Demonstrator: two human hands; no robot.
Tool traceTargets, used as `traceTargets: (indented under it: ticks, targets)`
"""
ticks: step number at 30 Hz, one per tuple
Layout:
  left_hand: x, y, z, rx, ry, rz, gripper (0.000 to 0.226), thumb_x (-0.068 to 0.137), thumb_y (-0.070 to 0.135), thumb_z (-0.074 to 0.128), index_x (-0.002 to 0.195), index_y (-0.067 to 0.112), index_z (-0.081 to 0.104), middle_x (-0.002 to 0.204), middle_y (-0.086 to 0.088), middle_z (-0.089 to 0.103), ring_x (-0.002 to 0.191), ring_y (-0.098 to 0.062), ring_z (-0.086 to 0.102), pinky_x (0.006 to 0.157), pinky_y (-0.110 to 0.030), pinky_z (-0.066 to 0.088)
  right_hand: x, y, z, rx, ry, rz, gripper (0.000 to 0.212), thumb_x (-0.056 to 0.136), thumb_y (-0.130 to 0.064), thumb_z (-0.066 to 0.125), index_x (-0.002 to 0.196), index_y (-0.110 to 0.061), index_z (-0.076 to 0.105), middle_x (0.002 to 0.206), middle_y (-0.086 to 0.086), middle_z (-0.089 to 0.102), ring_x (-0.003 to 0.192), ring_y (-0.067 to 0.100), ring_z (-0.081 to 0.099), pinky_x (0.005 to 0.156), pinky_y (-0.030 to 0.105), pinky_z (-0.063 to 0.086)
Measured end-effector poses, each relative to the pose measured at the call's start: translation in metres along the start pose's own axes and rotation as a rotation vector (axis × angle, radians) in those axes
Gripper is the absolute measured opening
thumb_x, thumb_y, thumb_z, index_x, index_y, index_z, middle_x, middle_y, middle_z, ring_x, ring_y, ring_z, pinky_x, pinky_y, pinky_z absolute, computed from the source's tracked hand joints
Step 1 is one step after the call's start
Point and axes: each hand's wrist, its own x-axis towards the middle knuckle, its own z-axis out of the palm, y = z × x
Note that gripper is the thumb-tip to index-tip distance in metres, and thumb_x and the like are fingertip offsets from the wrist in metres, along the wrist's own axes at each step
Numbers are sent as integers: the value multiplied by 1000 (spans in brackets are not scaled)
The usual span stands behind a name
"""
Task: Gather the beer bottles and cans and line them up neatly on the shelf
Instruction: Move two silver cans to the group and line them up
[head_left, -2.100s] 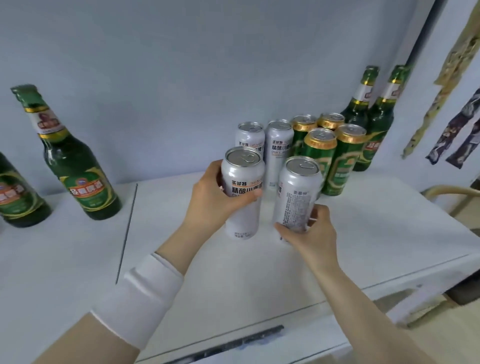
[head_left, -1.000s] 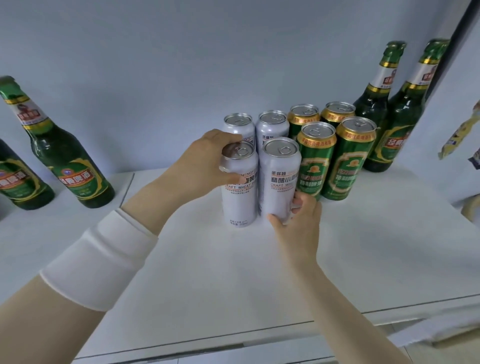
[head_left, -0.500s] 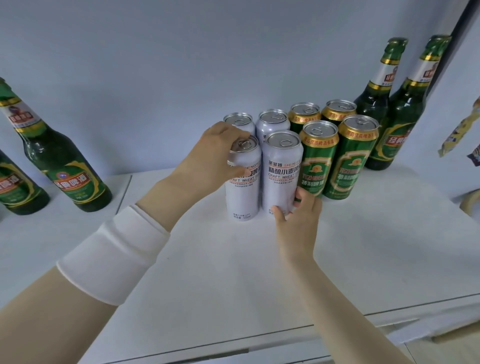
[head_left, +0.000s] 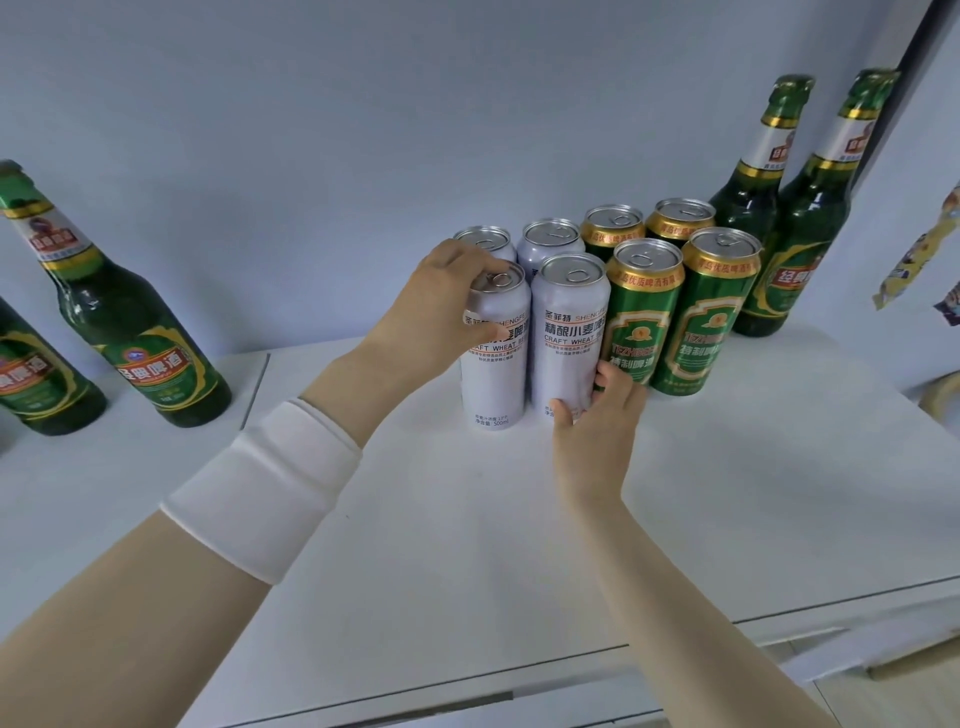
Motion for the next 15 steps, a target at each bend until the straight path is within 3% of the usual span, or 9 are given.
traceTargets:
  ticks: [4, 8, 10, 12, 15]
  targets:
    - [-1, -2, 1, -18, 5, 0, 55, 68, 5, 76, 119, 5, 57, 121, -15, 52, 112, -24, 50, 82, 3, 26, -1, -4, -1, -31, 0, 2, 57, 78, -7, 68, 128, -1, 42, 130, 18, 42, 120, 36, 44, 93, 42, 42]
    - [-3, -2, 4, -6, 0, 9, 54, 70, 4, 72, 121, 4, 54, 126, -15, 50, 119, -28, 47, 100, -21, 30, -2, -6, -1, -93, -6, -6, 57, 80, -9, 66, 130, -2, 40, 132, 18, 40, 121, 35, 43, 93, 43, 43]
    - [-6, -3, 8, 19, 4, 29, 53, 74, 5, 68, 125, 4, 51, 131, -16, 48, 124, -31, 43, 103, -24, 26, -3, -6, -2, -130, -25, -9, 60, 81, -11, 66, 133, -2, 37, 134, 18, 38, 124, 35, 41, 94, 42, 42]
    - [-13, -4, 13, 39, 19, 35, 58, 80, 8, 64, 133, 5, 42, 144, -15, 37, 134, -33, 32, 107, -23, 18, -8, -7, -6, -193, -61, -26, 65, 82, -15, 65, 137, -3, 33, 138, 17, 36, 129, 33, 37, 98, 40, 40]
    - [-33, -5, 16, 87, 71, 22, 70, 87, 16, 58, 145, 9, 19, 156, -10, 12, 144, -30, 9, 116, -38, 10, -27, -8, -18, -301, -87, -124, 68, 81, -18, 65, 138, -3, 32, 137, 19, 38, 129, 35, 37, 103, 41, 37]
